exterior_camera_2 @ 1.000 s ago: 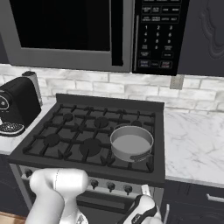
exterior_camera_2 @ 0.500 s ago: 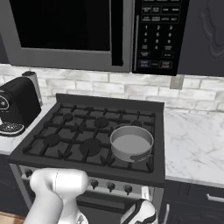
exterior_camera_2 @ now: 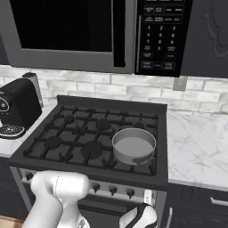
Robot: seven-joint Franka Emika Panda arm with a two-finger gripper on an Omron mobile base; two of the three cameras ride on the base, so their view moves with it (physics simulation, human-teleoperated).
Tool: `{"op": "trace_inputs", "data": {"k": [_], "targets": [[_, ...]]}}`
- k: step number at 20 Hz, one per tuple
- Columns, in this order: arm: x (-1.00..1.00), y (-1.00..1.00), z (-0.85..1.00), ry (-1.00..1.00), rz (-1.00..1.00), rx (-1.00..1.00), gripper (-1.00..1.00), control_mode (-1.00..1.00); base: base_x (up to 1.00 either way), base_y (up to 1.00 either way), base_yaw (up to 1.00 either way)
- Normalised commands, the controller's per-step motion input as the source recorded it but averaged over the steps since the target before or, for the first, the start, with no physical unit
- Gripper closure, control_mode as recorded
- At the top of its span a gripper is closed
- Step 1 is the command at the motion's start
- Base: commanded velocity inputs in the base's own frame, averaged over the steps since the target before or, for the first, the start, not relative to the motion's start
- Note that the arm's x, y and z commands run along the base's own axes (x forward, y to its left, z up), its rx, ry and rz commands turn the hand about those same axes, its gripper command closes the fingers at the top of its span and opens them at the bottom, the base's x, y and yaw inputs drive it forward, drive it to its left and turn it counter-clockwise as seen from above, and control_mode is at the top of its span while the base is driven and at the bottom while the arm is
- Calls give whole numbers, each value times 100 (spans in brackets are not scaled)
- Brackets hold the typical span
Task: Turn off the front right burner of the stove.
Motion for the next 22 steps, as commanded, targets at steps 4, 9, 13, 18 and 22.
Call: {"op": "trace_inputs", "data": {"k": [4,9,13,18,22], "targets": [[0,4,31,0,-3,14,100,-100,0,0,0],[0,30,10,-14,-1,12,100,-100,0,0,0],[0,37,7,-21,0,11,100,-100,0,0,0],[5,56,19,-21,0,9,100,-100,0,0,0],[13,65,33,-12,0,11,100,-100,0,0,0]]}}
